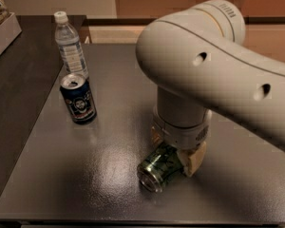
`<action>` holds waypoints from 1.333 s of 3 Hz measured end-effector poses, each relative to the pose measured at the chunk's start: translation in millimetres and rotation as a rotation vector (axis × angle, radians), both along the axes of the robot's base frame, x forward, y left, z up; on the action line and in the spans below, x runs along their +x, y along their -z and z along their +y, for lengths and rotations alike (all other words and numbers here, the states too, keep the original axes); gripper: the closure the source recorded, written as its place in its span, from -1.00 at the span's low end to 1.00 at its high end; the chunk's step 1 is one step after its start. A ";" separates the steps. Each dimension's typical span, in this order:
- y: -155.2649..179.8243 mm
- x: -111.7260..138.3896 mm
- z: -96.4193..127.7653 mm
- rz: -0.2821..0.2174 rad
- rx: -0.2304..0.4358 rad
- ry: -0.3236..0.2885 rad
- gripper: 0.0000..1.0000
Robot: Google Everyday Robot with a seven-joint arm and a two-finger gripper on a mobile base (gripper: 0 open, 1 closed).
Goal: Place green can upright
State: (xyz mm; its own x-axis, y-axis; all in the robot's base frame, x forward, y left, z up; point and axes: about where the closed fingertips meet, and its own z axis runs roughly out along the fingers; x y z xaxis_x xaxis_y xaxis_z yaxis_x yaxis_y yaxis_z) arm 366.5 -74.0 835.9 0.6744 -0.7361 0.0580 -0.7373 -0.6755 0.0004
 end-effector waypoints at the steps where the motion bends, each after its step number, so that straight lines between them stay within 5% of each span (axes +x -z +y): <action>1: -3.0 0.6 1.7 0.002 0.011 0.004 0.28; 2: -16.4 12.9 4.6 -0.046 0.050 0.014 0.76; 3: -40.9 34.5 6.4 -0.144 0.118 -0.001 1.00; 4: -66.6 59.8 5.7 -0.277 0.195 -0.061 1.00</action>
Offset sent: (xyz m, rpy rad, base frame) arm 0.0301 0.0077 0.0315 0.1005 -0.0992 -0.0274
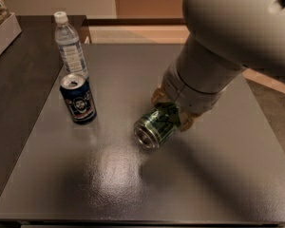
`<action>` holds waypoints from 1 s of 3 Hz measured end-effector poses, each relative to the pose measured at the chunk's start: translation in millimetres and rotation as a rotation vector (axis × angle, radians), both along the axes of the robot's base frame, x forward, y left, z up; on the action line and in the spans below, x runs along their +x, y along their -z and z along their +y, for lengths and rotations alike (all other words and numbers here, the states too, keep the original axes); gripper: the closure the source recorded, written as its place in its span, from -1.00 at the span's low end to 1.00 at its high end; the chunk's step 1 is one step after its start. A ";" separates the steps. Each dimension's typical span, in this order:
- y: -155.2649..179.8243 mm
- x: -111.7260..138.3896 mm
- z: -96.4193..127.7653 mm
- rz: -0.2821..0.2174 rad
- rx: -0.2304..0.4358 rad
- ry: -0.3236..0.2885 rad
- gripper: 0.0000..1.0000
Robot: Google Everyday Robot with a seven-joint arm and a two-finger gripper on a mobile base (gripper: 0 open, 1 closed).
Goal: Place green can upright
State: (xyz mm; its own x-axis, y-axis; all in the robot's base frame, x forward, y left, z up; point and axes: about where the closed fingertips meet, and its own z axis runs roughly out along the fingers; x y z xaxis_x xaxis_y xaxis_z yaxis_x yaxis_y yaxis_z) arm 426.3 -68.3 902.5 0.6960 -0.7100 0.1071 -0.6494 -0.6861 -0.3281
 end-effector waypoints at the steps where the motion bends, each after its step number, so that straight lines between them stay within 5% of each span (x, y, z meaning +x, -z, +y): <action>1: -16.1 21.3 -4.0 -0.145 0.060 -0.081 1.00; 3: -24.9 52.7 -13.1 -0.426 0.128 -0.217 1.00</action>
Offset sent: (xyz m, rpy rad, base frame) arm 0.0677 -0.0158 0.0301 0.1254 -0.5275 0.3299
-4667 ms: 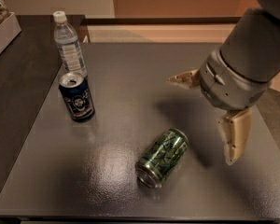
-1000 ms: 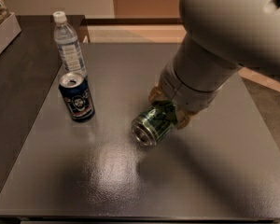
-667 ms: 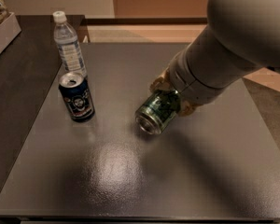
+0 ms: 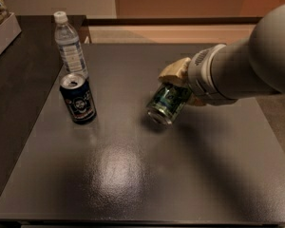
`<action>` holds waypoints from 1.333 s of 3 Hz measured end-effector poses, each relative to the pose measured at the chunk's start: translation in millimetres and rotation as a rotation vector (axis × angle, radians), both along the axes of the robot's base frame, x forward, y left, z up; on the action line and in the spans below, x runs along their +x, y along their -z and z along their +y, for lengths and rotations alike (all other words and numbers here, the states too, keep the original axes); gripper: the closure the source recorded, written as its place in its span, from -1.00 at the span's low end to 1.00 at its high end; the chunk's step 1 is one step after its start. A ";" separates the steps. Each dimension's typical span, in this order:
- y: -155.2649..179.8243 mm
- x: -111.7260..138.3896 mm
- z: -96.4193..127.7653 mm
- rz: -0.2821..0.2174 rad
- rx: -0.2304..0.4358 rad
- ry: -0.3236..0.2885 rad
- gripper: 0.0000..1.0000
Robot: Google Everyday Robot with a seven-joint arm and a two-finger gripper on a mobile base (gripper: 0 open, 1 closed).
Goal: Place green can upright
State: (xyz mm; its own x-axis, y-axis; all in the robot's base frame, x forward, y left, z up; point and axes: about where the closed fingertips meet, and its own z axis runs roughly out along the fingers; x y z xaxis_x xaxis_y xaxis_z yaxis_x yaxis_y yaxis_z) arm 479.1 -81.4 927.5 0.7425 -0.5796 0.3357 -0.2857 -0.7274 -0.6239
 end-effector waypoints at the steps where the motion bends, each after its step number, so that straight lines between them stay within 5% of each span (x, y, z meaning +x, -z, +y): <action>1: -10.6 12.1 0.7 -0.139 0.048 -0.029 1.00; 3: -38.9 33.4 12.5 -0.361 0.173 -0.029 1.00; 4: -50.4 40.9 15.0 -0.458 0.173 -0.046 1.00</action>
Offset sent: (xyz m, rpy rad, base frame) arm 0.0216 0.0020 0.0352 0.0255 -0.5249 0.2018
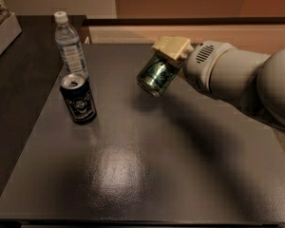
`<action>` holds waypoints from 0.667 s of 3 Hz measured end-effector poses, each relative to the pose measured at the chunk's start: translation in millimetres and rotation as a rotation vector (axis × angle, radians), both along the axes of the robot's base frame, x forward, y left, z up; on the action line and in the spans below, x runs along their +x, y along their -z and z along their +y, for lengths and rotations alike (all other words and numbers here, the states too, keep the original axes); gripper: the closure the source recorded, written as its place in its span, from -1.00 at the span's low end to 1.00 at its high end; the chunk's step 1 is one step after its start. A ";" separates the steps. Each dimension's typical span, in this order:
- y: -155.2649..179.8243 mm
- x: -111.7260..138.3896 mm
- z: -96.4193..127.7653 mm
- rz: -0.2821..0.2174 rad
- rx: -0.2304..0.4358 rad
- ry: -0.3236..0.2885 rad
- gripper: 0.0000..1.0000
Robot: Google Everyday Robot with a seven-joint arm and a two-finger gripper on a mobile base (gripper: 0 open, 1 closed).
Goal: Place green can upright
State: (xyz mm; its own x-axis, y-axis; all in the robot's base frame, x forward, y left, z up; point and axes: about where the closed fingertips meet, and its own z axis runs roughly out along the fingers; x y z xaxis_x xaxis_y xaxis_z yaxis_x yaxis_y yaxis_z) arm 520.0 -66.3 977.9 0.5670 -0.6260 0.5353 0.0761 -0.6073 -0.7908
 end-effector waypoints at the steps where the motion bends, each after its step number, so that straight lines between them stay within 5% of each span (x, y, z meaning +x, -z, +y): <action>1: -0.4 -5.4 6.0 -0.038 -0.059 -0.029 1.00; 2: -0.6 -5.4 5.8 -0.038 -0.060 -0.028 1.00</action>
Offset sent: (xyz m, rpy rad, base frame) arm -0.0052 0.0063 0.0004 -0.0577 -0.0376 0.0286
